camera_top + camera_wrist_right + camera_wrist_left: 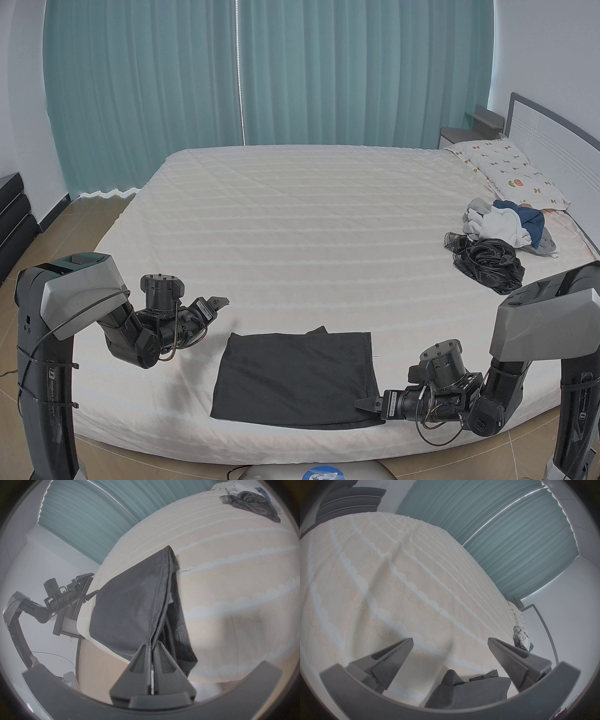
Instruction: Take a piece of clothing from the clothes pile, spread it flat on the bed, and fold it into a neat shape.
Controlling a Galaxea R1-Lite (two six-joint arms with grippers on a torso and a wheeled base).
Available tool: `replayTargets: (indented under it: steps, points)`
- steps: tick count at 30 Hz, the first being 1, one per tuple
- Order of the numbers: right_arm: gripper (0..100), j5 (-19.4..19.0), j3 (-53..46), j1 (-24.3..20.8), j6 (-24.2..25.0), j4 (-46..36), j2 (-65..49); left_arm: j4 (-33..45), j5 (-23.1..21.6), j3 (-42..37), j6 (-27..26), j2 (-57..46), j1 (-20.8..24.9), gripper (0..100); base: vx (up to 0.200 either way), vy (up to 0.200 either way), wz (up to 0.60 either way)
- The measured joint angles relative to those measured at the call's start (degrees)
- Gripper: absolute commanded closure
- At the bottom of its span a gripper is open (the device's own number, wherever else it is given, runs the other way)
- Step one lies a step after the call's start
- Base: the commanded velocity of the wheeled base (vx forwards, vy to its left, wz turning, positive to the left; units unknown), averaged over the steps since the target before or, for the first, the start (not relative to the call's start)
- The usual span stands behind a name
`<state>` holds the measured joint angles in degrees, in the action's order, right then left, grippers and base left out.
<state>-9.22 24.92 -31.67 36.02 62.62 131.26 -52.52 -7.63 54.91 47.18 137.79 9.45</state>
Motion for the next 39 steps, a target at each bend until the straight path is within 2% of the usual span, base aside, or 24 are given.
replayTargets:
  steps: [9,16,24,25,30,39]
  points:
    - [0,0.1,4.2,4.4,0.6,-0.1,-1.0,0.0,0.0,-0.7,0.0,-0.3,0.0,0,0.0,0.0,0.0]
    - [0,0.7,15.8,7.0,0.8,-2.5,3.1,-0.3,0.0,-0.8,0.0,-0.3,0.1,0,0.0,0.0,0.0]
    - [0,1.0,29.4,8.2,1.7,-10.9,8.3,-0.4,0.2,-0.9,-0.1,-0.3,0.1,0,0.0,0.0,0.0]
    - [100,1.0,31.3,8.3,2.1,-12.3,8.9,-0.4,0.2,-0.9,-0.1,-0.3,0.2,0,0.0,0.0,0.0]
    - [100,1.2,36.0,8.5,3.8,-15.0,10.9,-0.4,0.4,-0.9,-0.2,-0.2,0.2,0,0.0,0.0,0.0]
    - [100,1.6,38.3,8.7,4.8,-15.0,12.5,-0.5,0.4,-0.9,-0.3,-0.2,0.3,0,0.0,0.0,0.0]
